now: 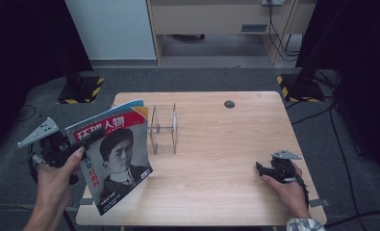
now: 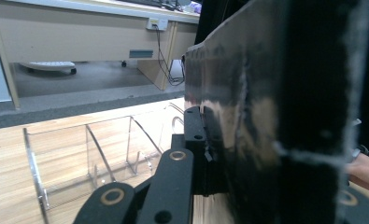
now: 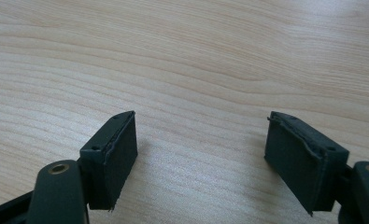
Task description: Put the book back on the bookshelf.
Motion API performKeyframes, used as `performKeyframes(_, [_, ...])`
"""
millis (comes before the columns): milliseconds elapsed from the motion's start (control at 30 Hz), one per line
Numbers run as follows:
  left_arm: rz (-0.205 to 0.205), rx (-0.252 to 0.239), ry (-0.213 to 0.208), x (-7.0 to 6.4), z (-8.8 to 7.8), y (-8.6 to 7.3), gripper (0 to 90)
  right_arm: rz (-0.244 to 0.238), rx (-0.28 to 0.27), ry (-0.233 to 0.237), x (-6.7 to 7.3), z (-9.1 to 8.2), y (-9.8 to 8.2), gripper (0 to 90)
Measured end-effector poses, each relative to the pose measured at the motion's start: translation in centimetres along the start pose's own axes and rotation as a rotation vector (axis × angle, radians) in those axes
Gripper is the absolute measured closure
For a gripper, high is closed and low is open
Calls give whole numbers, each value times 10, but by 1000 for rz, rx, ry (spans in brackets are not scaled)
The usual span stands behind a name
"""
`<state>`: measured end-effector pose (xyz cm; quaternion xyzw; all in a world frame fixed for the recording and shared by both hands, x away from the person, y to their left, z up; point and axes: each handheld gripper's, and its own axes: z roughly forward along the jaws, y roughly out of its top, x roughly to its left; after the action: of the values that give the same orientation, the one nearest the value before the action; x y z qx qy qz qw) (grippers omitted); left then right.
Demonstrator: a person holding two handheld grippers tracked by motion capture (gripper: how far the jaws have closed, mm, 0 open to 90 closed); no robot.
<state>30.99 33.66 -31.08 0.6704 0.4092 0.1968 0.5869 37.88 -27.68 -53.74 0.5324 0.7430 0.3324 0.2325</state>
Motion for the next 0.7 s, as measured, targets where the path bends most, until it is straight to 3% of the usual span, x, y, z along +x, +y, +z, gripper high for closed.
performKeyframes(700, [1, -20, 54, 16, -21, 11, 866, -1, 0, 0, 0, 0, 0, 254])
